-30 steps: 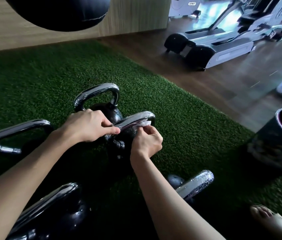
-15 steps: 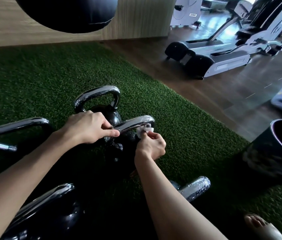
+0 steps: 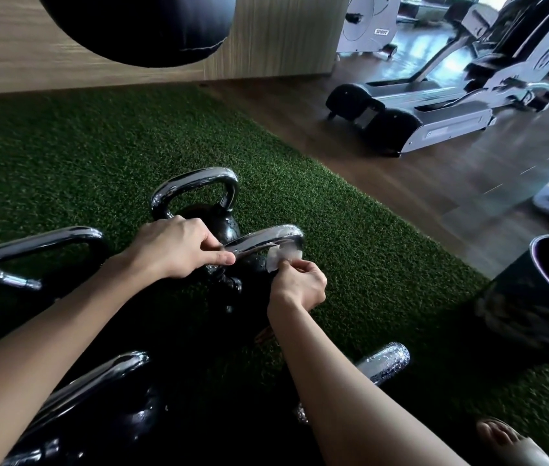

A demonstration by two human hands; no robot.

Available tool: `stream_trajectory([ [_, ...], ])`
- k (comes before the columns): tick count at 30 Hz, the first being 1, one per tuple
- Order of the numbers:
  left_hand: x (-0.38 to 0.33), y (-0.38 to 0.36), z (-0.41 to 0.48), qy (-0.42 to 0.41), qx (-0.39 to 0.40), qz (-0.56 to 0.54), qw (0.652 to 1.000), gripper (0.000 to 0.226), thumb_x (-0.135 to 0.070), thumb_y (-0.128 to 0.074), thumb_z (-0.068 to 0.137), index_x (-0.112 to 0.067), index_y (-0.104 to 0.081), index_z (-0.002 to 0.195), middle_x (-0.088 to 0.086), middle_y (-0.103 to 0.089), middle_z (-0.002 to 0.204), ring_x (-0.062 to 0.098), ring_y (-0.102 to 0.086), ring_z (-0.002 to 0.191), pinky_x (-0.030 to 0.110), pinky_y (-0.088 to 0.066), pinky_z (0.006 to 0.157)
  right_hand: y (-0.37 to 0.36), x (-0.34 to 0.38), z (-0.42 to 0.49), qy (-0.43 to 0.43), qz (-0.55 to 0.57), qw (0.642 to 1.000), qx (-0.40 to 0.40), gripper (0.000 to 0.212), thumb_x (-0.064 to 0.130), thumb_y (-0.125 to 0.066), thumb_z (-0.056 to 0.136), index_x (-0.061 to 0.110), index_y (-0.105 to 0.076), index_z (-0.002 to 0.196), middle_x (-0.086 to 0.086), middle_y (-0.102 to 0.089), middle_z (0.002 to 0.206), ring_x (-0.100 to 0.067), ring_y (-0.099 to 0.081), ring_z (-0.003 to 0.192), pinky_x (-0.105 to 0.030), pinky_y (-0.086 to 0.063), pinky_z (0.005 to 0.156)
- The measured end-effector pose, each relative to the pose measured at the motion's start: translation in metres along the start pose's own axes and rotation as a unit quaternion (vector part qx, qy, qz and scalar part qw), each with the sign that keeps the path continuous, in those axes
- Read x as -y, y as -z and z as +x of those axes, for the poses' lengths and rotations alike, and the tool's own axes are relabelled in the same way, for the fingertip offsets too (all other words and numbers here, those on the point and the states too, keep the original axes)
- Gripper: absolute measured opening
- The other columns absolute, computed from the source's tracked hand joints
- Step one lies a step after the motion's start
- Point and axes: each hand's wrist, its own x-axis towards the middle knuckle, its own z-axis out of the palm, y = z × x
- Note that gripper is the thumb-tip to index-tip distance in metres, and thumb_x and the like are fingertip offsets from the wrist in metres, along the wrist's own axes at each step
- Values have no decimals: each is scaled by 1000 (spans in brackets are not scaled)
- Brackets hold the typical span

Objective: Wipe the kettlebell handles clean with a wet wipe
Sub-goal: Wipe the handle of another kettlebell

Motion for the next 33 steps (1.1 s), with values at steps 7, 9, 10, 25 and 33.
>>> stream_trajectory([
  [7, 1, -1, 1, 22, 16, -23, 999, 60, -90, -51, 70, -55, -68, 115, -1, -70, 126, 25, -65, 113, 34, -44, 81, 70, 22, 7, 150, -135, 968, 150, 13, 23, -89, 70, 21, -76, 71, 10, -71, 62, 1, -61, 53, -18, -48, 57],
  [9, 2, -3, -1, 32, 20, -42, 998, 65, -91, -51, 66, -54, -68, 117, 0, -70, 127, 26, -65, 114, 36, -48, 86, 88, 32, 9, 212, -173, 942, 194, 14, 21, -91, 69, 22, -78, 74, 10, -74, 66, 2, -64, 56, -19, -49, 57],
  [10, 1, -4, -2, 38, 19, -49, 998, 67, -91, -51, 64, -54, -68, 117, 2, -69, 129, 27, -64, 115, 37, -49, 88, 95, 38, 10, 234, -185, 930, 216, 15, 20, -92, 69, 22, -78, 74, 9, -75, 68, 2, -65, 57, -18, -49, 55],
  [25, -129, -13, -112, -99, 35, -200, 974, 25, -47, -80, 82, -43, -77, 106, -34, -69, 79, -23, -52, 57, -1, -35, 56, 218, 138, 56, 441, -282, 713, 466, 18, 10, -91, 71, 15, -79, 83, 4, -74, 69, 0, -60, 56, -17, -48, 56],
  [33, -174, -32, -116, -61, 76, -69, 993, 38, -50, -88, 70, -36, -79, 104, -25, -75, 95, -24, -56, 66, 2, -39, 60, 227, 90, 67, 478, -378, 650, 454, 18, 16, -88, 71, 31, -80, 78, 18, -70, 66, 13, -59, 57, -5, -42, 53],
])
